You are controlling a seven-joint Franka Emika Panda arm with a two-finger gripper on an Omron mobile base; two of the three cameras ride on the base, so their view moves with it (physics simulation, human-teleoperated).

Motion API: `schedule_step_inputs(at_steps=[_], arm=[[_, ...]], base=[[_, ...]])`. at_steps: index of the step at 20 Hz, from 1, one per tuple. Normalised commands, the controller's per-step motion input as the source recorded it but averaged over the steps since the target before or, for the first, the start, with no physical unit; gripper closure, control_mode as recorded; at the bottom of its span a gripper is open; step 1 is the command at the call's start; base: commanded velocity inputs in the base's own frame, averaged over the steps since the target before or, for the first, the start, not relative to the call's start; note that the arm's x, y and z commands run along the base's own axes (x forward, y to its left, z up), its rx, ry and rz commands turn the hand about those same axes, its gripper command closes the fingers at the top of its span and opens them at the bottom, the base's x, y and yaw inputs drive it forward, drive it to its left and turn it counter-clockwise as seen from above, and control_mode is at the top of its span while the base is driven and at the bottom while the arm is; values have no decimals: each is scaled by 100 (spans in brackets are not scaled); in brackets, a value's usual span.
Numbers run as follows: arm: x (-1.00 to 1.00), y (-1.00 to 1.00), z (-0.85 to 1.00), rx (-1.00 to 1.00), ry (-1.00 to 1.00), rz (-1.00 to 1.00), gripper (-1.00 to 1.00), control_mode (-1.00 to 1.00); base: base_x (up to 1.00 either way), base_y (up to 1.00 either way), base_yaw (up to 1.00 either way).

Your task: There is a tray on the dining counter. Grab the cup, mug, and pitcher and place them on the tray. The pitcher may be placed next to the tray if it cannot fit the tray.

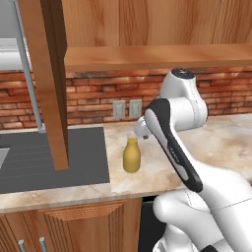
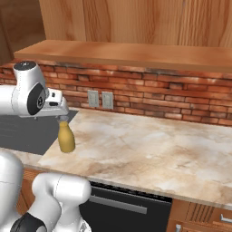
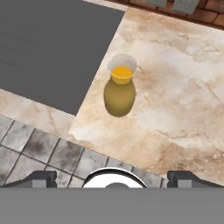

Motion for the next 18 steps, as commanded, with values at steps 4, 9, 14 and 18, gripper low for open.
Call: schedule_step_inputs(at_steps=[4, 9, 14, 18], arm=[[31, 0, 0, 0, 3, 0, -100, -100], [20, 0, 0, 0, 3, 1, -100, -100], [20, 0, 0, 0, 4, 1, -100, -100], [25, 4, 0, 0, 6, 0, -100, -100]], base=[[0, 0, 0], [0, 0, 0], [0, 0, 0], [0, 0, 0]])
